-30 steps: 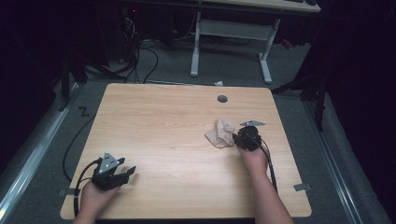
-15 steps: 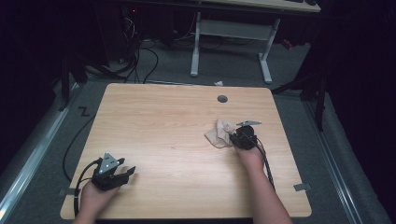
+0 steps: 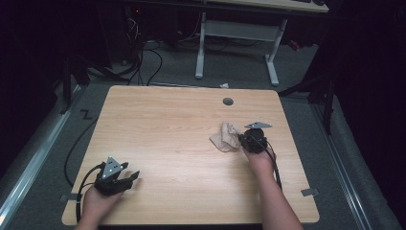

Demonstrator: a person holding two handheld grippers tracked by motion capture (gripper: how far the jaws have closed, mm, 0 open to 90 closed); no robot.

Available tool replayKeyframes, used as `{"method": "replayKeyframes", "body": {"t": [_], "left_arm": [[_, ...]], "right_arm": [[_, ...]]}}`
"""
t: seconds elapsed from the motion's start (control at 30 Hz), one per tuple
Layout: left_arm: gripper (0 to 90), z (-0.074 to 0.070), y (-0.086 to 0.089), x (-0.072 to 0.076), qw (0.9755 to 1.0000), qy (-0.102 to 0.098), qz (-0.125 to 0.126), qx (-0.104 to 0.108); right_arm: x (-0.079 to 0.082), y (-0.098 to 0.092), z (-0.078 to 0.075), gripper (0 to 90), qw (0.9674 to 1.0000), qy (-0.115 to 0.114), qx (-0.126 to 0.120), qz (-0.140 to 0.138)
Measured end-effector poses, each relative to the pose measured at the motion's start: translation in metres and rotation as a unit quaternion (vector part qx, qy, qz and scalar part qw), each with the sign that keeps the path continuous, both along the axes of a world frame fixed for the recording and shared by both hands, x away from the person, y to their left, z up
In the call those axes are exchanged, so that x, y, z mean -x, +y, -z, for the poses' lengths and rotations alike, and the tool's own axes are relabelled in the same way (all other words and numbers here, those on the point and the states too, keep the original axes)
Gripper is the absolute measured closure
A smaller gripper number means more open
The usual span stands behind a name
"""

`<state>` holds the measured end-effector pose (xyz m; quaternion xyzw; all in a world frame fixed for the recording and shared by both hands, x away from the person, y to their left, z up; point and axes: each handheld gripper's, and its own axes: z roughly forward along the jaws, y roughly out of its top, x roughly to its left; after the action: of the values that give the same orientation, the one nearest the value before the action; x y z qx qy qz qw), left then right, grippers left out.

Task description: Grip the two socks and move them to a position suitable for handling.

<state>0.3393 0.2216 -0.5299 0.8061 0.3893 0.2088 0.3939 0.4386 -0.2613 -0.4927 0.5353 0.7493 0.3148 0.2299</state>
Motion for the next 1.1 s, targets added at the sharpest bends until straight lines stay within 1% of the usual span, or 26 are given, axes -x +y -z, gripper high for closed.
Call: {"method": "replayKeyframes", "body": {"t": [0.07, 0.1, 0.17, 0.2, 0.33, 0.37, 0.5, 0.6, 0.63, 0.7, 0.73, 0.8, 0.87, 0.9, 0.93, 1.0, 1.03, 1.1], "left_arm": [[42.7, 0.0, 0.0, 0.0, 1.0, -0.001, 0.0, 0.0], [42.6, 0.0, 0.0, 0.0, 1.0, -0.002, 0.0, 0.0], [42.6, 0.0, -0.001, 0.001, 1.0, -0.002, 0.0, -0.001], [42.4, 0.0, -0.001, 0.001, 1.0, -0.003, 0.0, -0.001], [42.0, 0.0, -0.001, 0.001, 1.0, -0.004, 0.0, -0.002], [41.9, -0.001, 0.0, 0.001, 1.0, -0.005, 0.0, -0.001], [41.8, -0.001, 0.0, 0.002, 1.0, -0.006, -0.001, 0.0], [41.6, -0.001, -0.001, 0.002, 1.0, -0.008, -0.001, -0.001], [41.6, -0.001, -0.001, 0.002, 1.0, -0.008, -0.001, -0.001], [41.6, -0.001, 0.0, 0.002, 1.0, -0.007, -0.001, 0.0], [41.6, -0.001, 0.0, 0.002, 1.0, -0.007, -0.001, 0.001], [41.6, -0.001, 0.0, 0.002, 1.0, -0.007, -0.001, 0.002], [41.6, -0.001, 0.0, 0.002, 1.0, -0.007, -0.001, 0.003], [41.6, -0.001, 0.0, 0.002, 1.0, -0.008, -0.001, 0.002], [41.6, -0.001, 0.0, 0.002, 1.0, -0.008, -0.001, 0.002], [41.6, -0.001, 0.0, 0.002, 1.0, -0.008, -0.001, 0.003], [41.6, -0.001, 0.0, 0.002, 1.0, -0.008, -0.001, 0.003], [41.6, -0.001, 0.0, 0.002, 1.0, -0.009, 0.0, 0.004]], "right_arm": [[0.002, 0.0, -0.003, 88.5, 1.0, -0.004, 0.001, -0.003], [0.006, 0.0, -0.01, 88.5, 0.9999, -0.014, -0.001, -0.003], [0.008, 0.0, -0.012, 88.5, 0.9999, -0.016, -0.003, -0.002], [0.012, -0.001, -0.018, 88.5, 0.9997, -0.025, -0.005, -0.005], [0.019, 0.0, -0.029, 88.6, 0.9993, -0.035, -0.004, -0.01], [0.02, 0.0, -0.032, 88.7, 0.9991, -0.041, -0.003, -0.014], [0.027, 0.005, -0.05, 88.8, 0.9982, -0.056, -0.002, -0.023], [0.031, 0.01, -0.063, 88.9, 0.9971, -0.069, 0.004, -0.033], [0.031, 0.01, -0.063, 88.9, 0.9971, -0.069, 0.004, -0.033], [0.034, 0.013, -0.071, 88.9, 0.9963, -0.077, 0.006, -0.037], [0.036, 0.014, -0.078, 88.9, 0.9956, -0.083, 0.006, -0.041], [0.039, 0.016, -0.085, 88.9, 0.9947, -0.091, 0.006, -0.046], [0.039, 0.017, -0.088, 88.9, 0.9944, -0.094, 0.007, -0.048], [0.042, 0.021, -0.094, 88.9, 0.9935, -0.1, 0.007, -0.054], [0.042, 0.021, -0.094, 88.9, 0.9935, -0.1, 0.007, -0.054], [0.046, 0.028, -0.1, 88.9, 0.9921, -0.107, 0.006, -0.065], [0.046, 0.028, -0.1, 88.9, 0.9921, -0.107, 0.006, -0.065], [0.049, 0.035, -0.105, 88.9, 0.9902, -0.114, 0.008, -0.079]]}}
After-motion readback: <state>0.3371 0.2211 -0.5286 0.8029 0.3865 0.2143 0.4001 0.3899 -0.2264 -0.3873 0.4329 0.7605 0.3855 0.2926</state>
